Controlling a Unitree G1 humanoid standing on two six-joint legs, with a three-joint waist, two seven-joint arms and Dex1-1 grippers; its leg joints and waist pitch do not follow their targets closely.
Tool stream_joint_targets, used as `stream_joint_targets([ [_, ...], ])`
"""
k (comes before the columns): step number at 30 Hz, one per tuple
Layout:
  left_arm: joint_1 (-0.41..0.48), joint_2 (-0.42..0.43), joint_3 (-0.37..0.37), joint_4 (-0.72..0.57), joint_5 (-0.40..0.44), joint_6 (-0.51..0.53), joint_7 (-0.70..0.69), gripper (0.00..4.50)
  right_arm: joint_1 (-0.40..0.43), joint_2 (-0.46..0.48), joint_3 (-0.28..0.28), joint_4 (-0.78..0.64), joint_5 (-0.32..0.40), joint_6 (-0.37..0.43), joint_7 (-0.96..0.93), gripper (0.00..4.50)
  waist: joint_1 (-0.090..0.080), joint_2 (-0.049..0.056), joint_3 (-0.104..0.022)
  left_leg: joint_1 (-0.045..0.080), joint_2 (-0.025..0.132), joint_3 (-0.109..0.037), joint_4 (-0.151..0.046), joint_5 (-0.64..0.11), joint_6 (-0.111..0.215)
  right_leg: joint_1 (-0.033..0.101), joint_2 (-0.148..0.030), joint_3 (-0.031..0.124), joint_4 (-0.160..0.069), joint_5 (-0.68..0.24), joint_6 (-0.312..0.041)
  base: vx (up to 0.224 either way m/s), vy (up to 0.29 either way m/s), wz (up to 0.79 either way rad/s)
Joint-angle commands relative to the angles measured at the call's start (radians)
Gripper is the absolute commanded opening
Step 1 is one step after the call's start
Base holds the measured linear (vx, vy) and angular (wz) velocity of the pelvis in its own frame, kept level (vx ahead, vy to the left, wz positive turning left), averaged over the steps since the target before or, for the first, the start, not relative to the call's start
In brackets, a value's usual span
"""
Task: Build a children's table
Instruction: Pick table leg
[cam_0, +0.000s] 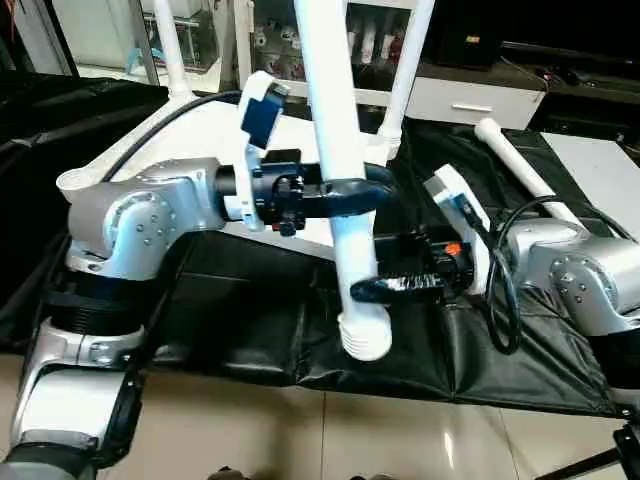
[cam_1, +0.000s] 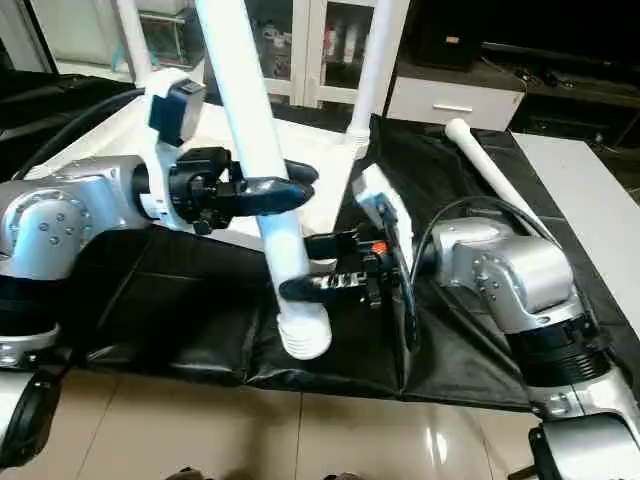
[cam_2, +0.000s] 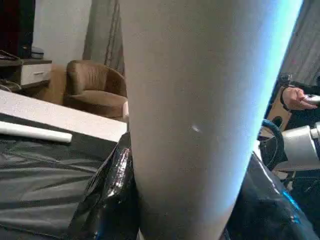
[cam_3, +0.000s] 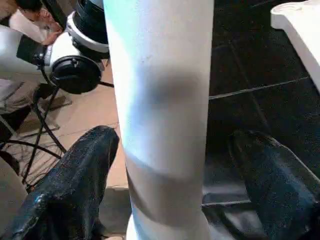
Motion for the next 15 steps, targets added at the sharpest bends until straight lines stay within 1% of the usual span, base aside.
stream_joint_targets([
  [1,-0.023,-0.001,-0.011,-0.035,-0.013,0.008,-0.015,1.82,-0.006,-0.008,0.016,-0.025,0.005,0.008,0.012,3.99,0.003,-0.004,-0.082,0.0,0.009,0.005,-0.071,-0.14,0.004,0.072,-0.049,0.037,-0.067,-0.354,-0.16,0.0,0.0,0.0],
  [3,-0.021,-0.003,-0.016,-0.04,-0.012,0.01,-0.019,1.82,-0.001,-0.009,0.029,-0.033,0.003,0.01,0.019,3.63,0.003,-0.004,-0.082,0.001,0.01,0.004,-0.071,-0.143,0.002,0.071,-0.05,0.036,-0.068,-0.36,-0.158,0.0,0.0,0.0],
  [5,-0.02,-0.005,-0.019,-0.04,-0.01,0.009,-0.018,1.82,0.003,-0.009,0.035,-0.041,0.006,0.014,0.026,3.5,0.002,-0.003,-0.081,0.001,0.011,0.004,-0.072,-0.146,0.001,0.07,-0.05,0.036,-0.068,-0.363,-0.158,0.0,0.0,0.0],
  [7,-0.02,-0.006,-0.021,-0.04,-0.008,0.007,-0.017,1.82,0.008,-0.012,0.04,-0.05,0.007,0.024,0.037,3.26,0.003,-0.003,-0.08,0.001,0.01,0.004,-0.072,-0.15,0.0,0.071,-0.049,0.037,-0.07,-0.371,-0.153,0.0,0.0,0.0],
  [10,-0.019,-0.007,-0.021,-0.041,-0.007,0.008,-0.017,1.82,0.014,-0.011,0.043,-0.059,0.007,0.029,0.042,3.04,0.003,-0.005,-0.081,0.001,0.01,0.004,-0.072,-0.15,0.001,0.071,-0.049,0.037,-0.07,-0.376,-0.147,0.0,0.0,0.0],
  [12,-0.019,-0.008,-0.02,-0.04,-0.006,0.008,-0.017,1.82,0.018,-0.012,0.047,-0.066,0.005,0.031,0.046,2.82,0.003,-0.003,-0.08,0.002,0.01,0.004,-0.072,-0.149,0.001,0.069,-0.05,0.037,-0.071,-0.381,-0.146,0.0,0.0,0.0],
  [15,-0.019,-0.008,-0.023,-0.04,-0.002,0.007,-0.019,1.82,0.027,-0.015,0.064,-0.078,-0.002,0.029,0.049,2.62,0.002,-0.004,-0.08,0.0,0.01,0.004,-0.072,-0.148,0.0,0.07,-0.049,0.036,-0.071,-0.38,-0.146,0.0,0.0,0.0],
])
